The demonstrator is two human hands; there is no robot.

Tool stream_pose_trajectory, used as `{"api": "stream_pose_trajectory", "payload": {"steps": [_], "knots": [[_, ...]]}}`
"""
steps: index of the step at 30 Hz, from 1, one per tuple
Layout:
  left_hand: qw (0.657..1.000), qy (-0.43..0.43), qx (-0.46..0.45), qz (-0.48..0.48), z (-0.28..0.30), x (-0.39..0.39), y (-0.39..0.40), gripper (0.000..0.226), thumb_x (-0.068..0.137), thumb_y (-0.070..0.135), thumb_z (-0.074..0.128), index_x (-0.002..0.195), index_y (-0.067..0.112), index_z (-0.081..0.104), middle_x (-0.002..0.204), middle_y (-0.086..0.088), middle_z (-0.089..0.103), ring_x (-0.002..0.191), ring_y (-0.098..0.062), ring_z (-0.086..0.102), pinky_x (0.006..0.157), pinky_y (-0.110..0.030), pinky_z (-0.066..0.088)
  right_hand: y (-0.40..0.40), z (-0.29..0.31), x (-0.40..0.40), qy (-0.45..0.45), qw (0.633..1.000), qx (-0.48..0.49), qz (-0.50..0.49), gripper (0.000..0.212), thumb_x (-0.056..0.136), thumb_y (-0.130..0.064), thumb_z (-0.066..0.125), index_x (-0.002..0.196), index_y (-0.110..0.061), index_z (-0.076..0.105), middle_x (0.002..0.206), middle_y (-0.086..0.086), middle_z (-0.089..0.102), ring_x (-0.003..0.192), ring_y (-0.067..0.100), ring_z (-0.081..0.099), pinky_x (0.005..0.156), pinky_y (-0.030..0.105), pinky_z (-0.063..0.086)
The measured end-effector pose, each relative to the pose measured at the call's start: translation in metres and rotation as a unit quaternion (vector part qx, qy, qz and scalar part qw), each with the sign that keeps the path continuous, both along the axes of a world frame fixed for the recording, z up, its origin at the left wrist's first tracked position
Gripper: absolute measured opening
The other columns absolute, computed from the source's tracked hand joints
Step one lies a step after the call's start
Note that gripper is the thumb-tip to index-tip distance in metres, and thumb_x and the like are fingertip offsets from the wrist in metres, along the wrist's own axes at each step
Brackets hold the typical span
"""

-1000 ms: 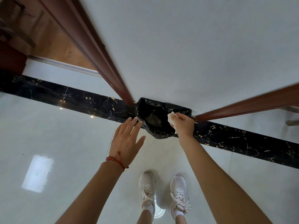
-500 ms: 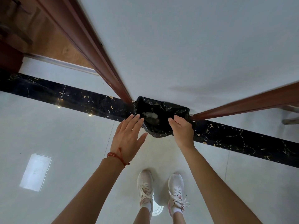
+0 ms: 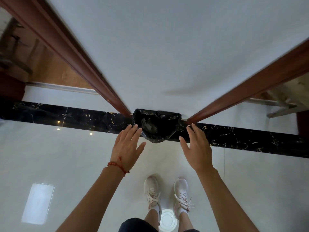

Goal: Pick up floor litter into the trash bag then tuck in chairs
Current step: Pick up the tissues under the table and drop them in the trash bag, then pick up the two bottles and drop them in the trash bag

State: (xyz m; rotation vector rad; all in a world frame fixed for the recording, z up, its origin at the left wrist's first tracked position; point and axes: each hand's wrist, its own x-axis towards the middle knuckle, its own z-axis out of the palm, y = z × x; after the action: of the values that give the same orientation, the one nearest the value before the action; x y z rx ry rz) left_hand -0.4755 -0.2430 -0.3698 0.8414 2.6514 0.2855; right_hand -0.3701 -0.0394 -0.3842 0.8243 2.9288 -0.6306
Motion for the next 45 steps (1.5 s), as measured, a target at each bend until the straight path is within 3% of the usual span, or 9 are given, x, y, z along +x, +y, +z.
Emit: {"api": "stream_pose_trajectory", "payload": {"steps": [3, 13, 19, 24, 28, 31, 35, 40, 45], "knots": [[1.0, -0.002, -0.008, -0.014, 0.026, 0.007, 0.006, 0.056, 0.085, 0.04, 0.035, 0.12, 0.003, 0.057, 0.123, -0.015, 0.06, 0.117, -0.034, 0.054, 0.095, -0.049, 0.04, -0.002, 0.029, 0.017, 0.0, 1.0, 0.007, -0.015, 0.047, 0.085, -0.034, 0.052, 0.118, -0.002, 0.058, 0.127, 0.018, 0.057, 0.119, 0.032, 0.053, 0.09, 0.042, 0.05], [0.995, 0.025, 0.014, -0.1, 0.108, 0.046, 0.049, 0.057, 0.087, 0.043, 0.033, 0.12, 0.003, 0.057, 0.125, -0.015, 0.059, 0.119, -0.034, 0.052, 0.096, -0.05, 0.042, 0.013, 0.114, 0.092, 0.043, 0.994, 0.026, -0.095, 0.051, 0.087, -0.039, 0.04, 0.115, -0.001, 0.059, 0.122, 0.02, 0.06, 0.113, 0.033, 0.058, 0.083, 0.04, 0.053], [0.988, 0.008, -0.002, -0.151, 0.144, 0.088, 0.083, 0.073, 0.094, 0.052, 0.009, 0.12, 0.005, 0.057, 0.125, -0.015, 0.059, 0.119, -0.034, 0.052, 0.095, -0.051, 0.041, 0.035, 0.151, 0.162, 0.041, 0.984, 0.049, -0.165, 0.052, 0.086, -0.04, 0.04, 0.115, -0.002, 0.06, 0.122, 0.019, 0.06, 0.11, 0.033, 0.059, 0.082, 0.04, 0.053], [0.98, 0.022, 0.019, -0.199, 0.176, 0.124, 0.118, 0.066, 0.091, 0.051, 0.022, 0.123, 0.004, 0.056, 0.129, -0.016, 0.056, 0.123, -0.035, 0.047, 0.101, -0.047, 0.033, 0.049, 0.185, 0.223, 0.045, 0.969, 0.067, -0.233, 0.055, 0.088, -0.043, 0.035, 0.113, -0.001, 0.06, 0.12, 0.02, 0.061, 0.109, 0.034, 0.06, 0.078, 0.042, 0.054], [0.97, 0.034, 0.04, -0.238, 0.205, 0.158, 0.148, 0.064, 0.086, 0.046, 0.026, 0.123, 0.003, 0.055, 0.129, -0.016, 0.056, 0.124, -0.035, 0.046, 0.102, -0.048, 0.035, 0.055, 0.208, 0.268, 0.05, 0.954, 0.07, -0.286, 0.068, 0.093, -0.051, 0.019, 0.114, -0.001, 0.06, 0.12, 0.02, 0.061, 0.11, 0.034, 0.059, 0.081, 0.043, 0.053], [0.955, 0.029, 0.042, -0.292, 0.224, 0.187, 0.171, 0.067, 0.094, 0.05, 0.015, 0.118, 0.004, 0.059, 0.123, -0.015, 0.06, 0.118, -0.034, 0.053, 0.095, -0.049, 0.042, 0.056, 0.225, 0.302, 0.044, 0.939, 0.077, -0.332, 0.057, 0.089, -0.045, 0.032, 0.114, -0.002, 0.06, 0.12, 0.02, 0.061, 0.109, 0.033, 0.06, 0.08, 0.043, 0.054], [0.935, 0.023, 0.06, -0.349, 0.24, 0.227, 0.201, 0.07, 0.096, 0.05, 0.011, 0.116, 0.003, 0.059, 0.119, -0.016, 0.062, 0.115, -0.035, 0.055, 0.094, -0.048, 0.045, 0.054, 0.242, 0.351, 0.019, 0.922, 0.089, -0.376, 0.061, 0.091, -0.047, 0.026, 0.112, -0.002, 0.061, 0.118, 0.018, 0.062, 0.107, 0.032, 0.061, 0.08, 0.039, 0.054], [0.902, 0.028, 0.057, -0.427, 0.262, 0.276, 0.231, 0.073, 0.095, 0.051, 0.008, 0.113, 0.005, 0.061, 0.117, -0.014, 0.064, 0.111, -0.035, 0.058, 0.088, -0.049, 0.047, 0.045, 0.257, 0.412, -0.016, 0.892, 0.099, -0.442, 0.054, 0.086, -0.042, 0.036, 0.112, -0.002, 0.061, 0.117, 0.018, 0.063, 0.106, 0.031, 0.062, 0.08, 0.039, 0.053], [0.861, 0.035, 0.064, -0.504, 0.277, 0.321, 0.26, 0.077, 0.094, 0.054, 0.005, 0.112, 0.006, 0.062, 0.116, -0.014, 0.065, 0.11, -0.034, 0.059, 0.089, -0.047, 0.048, 0.03, 0.271, 0.461, -0.027, 0.849, 0.098, -0.518, 0.043, 0.08, -0.028, 0.069, 0.112, 0.0, 0.061, 0.116, 0.019, 0.063, 0.105, 0.033, 0.062, 0.08, 0.041, 0.054]]}}
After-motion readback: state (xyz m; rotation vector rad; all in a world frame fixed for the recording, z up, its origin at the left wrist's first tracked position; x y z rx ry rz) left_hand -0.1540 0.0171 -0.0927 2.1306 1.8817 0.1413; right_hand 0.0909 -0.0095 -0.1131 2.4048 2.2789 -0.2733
